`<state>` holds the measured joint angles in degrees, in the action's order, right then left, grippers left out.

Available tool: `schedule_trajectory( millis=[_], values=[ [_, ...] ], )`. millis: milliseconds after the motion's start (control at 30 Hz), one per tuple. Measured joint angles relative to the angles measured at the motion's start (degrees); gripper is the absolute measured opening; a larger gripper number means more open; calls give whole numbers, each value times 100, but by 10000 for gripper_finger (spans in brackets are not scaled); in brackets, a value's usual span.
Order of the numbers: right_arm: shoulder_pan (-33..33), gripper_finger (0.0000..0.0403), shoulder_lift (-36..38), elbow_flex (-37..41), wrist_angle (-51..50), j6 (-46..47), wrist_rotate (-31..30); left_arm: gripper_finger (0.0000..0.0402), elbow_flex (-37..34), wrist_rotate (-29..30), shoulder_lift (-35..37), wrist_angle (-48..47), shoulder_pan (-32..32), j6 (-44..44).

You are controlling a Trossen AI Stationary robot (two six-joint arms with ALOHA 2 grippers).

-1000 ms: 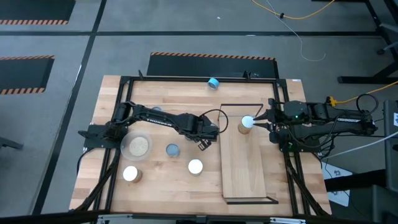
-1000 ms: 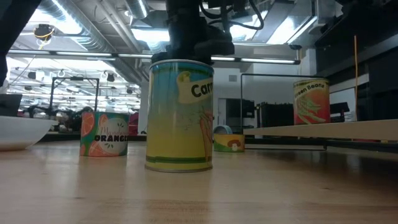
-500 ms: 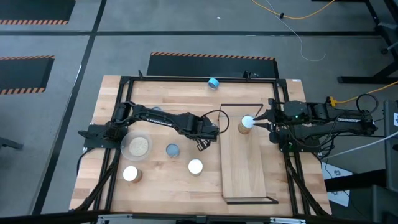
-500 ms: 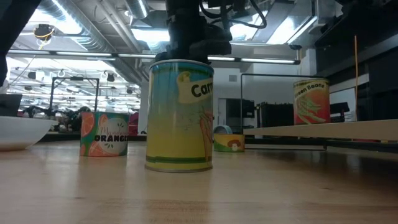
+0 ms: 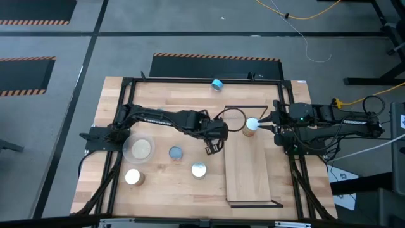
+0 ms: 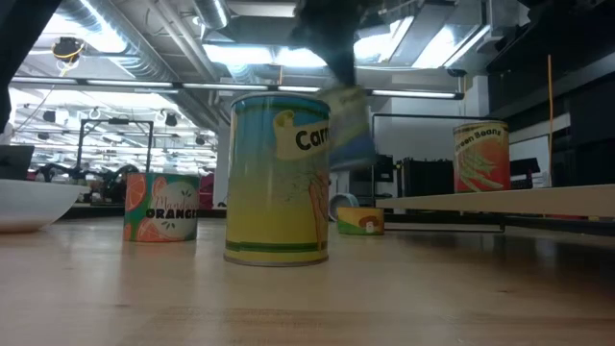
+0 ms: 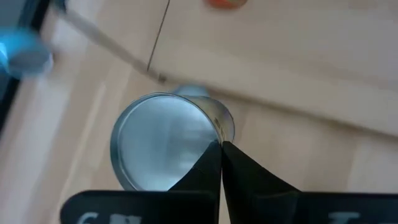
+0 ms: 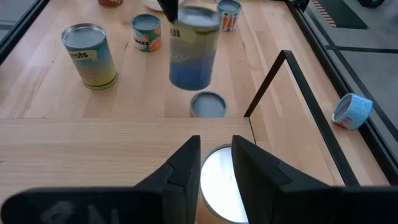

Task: Pick and place cans onto a shelf
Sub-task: Put the dark blue can onto the shelf aligned with the orange can

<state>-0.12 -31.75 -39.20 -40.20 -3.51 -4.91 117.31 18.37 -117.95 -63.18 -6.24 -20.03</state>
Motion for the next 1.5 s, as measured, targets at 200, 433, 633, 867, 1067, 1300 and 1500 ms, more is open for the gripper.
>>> schedule_trajectory(
  millis=[200,433,633,867,1067,1300,1500],
  values=[
    [0,97,0,0,1,0,0,0,404,13,0,160,31,806],
    [0,97,0,0,1,0,0,0,438,-1,0,894,148,1712],
    [-1,97,0,0,0,1,0,0,438,2,0,1243,265,1872],
    [-2,97,0,0,-1,0,0,0,112,-5,2,1662,302,1877],
    [0,97,2,0,1,0,0,0,-211,-7,-7,2016,302,1879],
    [0,97,0,0,-1,0,0,0,-545,-112,-4,2428,302,1866],
    [0,97,2,0,1,0,0,0,-782,-285,-4,2778,300,1862]
  ],
)
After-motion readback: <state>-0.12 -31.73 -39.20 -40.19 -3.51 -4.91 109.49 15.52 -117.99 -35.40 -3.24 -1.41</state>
